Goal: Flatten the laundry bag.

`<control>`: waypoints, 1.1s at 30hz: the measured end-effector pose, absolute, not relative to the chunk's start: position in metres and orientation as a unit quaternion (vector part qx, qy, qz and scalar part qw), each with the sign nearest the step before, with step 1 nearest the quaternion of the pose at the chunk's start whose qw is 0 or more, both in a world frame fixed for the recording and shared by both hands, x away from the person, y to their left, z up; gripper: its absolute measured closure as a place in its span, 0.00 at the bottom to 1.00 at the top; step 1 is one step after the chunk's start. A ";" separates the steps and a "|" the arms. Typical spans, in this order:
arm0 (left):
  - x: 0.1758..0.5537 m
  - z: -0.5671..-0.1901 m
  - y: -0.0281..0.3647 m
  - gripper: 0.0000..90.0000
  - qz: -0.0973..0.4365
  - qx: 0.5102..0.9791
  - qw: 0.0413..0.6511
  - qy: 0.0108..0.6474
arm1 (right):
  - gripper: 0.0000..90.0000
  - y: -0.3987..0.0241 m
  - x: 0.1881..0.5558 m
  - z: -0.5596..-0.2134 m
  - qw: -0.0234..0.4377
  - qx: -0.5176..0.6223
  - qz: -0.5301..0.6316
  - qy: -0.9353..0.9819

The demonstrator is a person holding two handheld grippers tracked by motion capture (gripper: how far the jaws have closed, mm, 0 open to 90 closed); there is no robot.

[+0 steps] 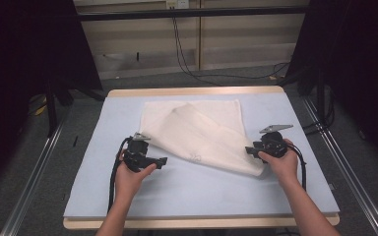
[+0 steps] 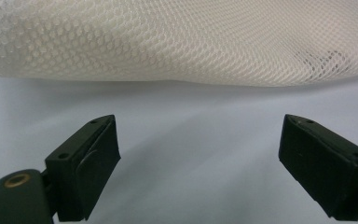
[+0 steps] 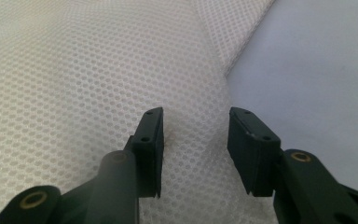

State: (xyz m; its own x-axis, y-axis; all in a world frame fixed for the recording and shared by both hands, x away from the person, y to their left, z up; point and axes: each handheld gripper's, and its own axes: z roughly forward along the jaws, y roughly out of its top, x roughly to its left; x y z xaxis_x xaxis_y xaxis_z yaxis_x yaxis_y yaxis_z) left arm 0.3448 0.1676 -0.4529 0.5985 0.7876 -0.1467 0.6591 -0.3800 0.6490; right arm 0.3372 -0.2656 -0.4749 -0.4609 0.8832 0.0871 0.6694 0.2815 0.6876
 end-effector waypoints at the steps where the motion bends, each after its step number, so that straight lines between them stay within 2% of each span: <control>1: 0.344 -0.452 0.168 0.13 0.093 0.826 0.344 0.436 | 0.60 -0.267 0.338 -0.473 0.162 0.497 0.343 0.781; 3: 0.344 -0.451 0.167 0.13 0.095 0.826 0.345 0.436 | 0.56 -0.269 0.340 -0.473 0.168 0.502 0.343 0.776; 6: 0.344 -0.451 0.168 0.13 0.095 0.827 0.345 0.435 | 0.57 -0.271 0.342 -0.476 0.161 0.506 0.348 0.772; 9: 0.344 -0.451 0.168 0.13 0.093 0.827 0.344 0.435 | 0.67 -0.270 0.344 -0.480 0.152 0.503 0.351 0.775; 10: 0.344 -0.452 0.167 0.13 0.092 0.825 0.345 0.438 | 0.67 -0.270 0.344 -0.480 0.152 0.503 0.351 0.775; 11: 0.344 -0.452 0.167 0.13 0.093 0.827 0.344 0.435 | 0.73 -0.269 0.344 -0.480 0.147 0.504 0.354 0.774; 12: 0.344 -0.453 0.166 0.13 0.094 0.825 0.346 0.438 | 0.87 -0.267 0.343 -0.478 0.142 0.505 0.356 0.773; 13: 0.344 -0.453 0.166 0.13 0.094 0.825 0.346 0.438 | 0.87 -0.267 0.343 -0.478 0.142 0.505 0.356 0.773; 14: 0.344 -0.453 0.165 0.13 0.093 0.826 0.344 0.437 | 0.96 -0.264 0.341 -0.472 0.158 0.501 0.345 0.778; 26: 0.344 -0.453 0.166 0.13 0.092 0.829 0.339 0.434 | 0.99 -0.261 0.329 -0.452 0.180 0.493 0.372 0.765; 33: 0.342 -0.455 0.160 0.13 0.085 0.834 0.338 0.428 | 0.99 -0.258 0.319 -0.441 0.157 0.473 0.411 0.764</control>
State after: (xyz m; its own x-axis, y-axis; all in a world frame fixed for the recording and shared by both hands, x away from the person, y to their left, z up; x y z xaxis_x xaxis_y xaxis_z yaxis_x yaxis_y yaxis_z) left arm 0.3420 0.1598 -0.4546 0.6199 0.7709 -0.1467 0.6557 -0.4061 0.6364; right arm 0.3189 -0.2576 -0.4405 -0.5033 0.8512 0.1486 0.5934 0.2155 0.7755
